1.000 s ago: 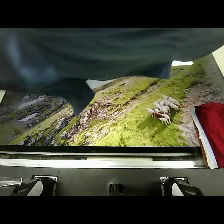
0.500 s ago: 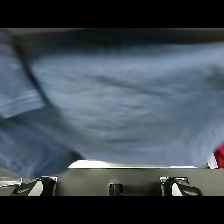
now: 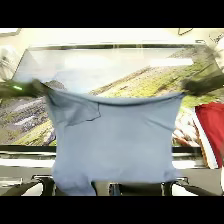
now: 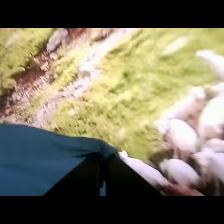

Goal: Fold the clothes and pants, and hang the long-sleeved shirts on hangers.

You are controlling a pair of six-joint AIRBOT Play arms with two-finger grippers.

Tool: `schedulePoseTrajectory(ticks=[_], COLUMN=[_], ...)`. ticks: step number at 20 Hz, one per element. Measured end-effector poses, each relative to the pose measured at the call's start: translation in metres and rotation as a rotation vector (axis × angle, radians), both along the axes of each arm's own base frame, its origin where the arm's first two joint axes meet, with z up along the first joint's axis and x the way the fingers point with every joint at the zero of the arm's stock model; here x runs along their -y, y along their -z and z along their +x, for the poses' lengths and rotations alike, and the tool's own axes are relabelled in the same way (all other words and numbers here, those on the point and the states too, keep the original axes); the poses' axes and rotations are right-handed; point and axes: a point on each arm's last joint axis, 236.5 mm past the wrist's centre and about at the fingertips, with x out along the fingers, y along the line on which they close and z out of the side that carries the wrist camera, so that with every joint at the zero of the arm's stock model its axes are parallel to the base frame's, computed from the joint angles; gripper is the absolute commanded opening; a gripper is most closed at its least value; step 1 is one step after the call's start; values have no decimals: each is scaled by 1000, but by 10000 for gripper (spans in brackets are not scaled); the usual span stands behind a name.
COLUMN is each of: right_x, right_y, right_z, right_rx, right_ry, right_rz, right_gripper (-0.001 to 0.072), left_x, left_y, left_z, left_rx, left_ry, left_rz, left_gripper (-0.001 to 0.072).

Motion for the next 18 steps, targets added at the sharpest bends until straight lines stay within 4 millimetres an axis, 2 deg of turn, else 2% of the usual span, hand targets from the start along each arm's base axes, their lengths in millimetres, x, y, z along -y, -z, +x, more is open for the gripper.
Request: schedulePoseTrajectory(ticks=[2,4,5,8,11,16,18], right_x=[-5,-9,-8,1,9,14,21], right_y=[53,79,85,82,76,95,93], right_z=[19,45,60,107,138,151,154], right_rx=[-61,-18,26,208,339,360,368], right_ry=[50,105,135,221,275,312,327], right_rz=[40,73,82,98,106,114,113], right_gripper=[31,32,32,32,32,32,32], left_x=[4,4,4,0,-4,6,12], left_y=[58,92,102,112,112,133,133], left_z=[17,37,47,84,114,133,139], left_rx=[-89,-114,-111,-41,41,67,83], left_ry=[-26,-48,-57,-79,-109,-120,-111], left_rz=[-25,-37,-38,-17,12,36,41], left_gripper=[28,27,27,28,29,28,28])
